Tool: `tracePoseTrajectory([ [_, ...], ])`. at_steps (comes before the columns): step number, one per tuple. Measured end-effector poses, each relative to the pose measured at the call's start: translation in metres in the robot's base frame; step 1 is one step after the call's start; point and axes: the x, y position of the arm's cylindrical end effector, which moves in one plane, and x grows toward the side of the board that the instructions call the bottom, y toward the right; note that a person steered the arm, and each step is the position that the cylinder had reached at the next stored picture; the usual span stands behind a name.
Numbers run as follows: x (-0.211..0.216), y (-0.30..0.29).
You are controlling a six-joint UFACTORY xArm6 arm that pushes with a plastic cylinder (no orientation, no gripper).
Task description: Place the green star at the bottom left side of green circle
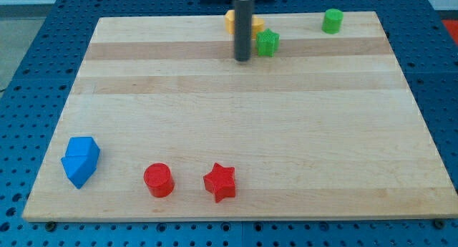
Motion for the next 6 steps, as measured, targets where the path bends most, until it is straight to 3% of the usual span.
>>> tracePoseTrajectory([
  [1, -0.009, 0.024],
  [3, -0.003, 0.129],
  [5, -0.02, 0.068],
  [6, -0.019, 0.134],
])
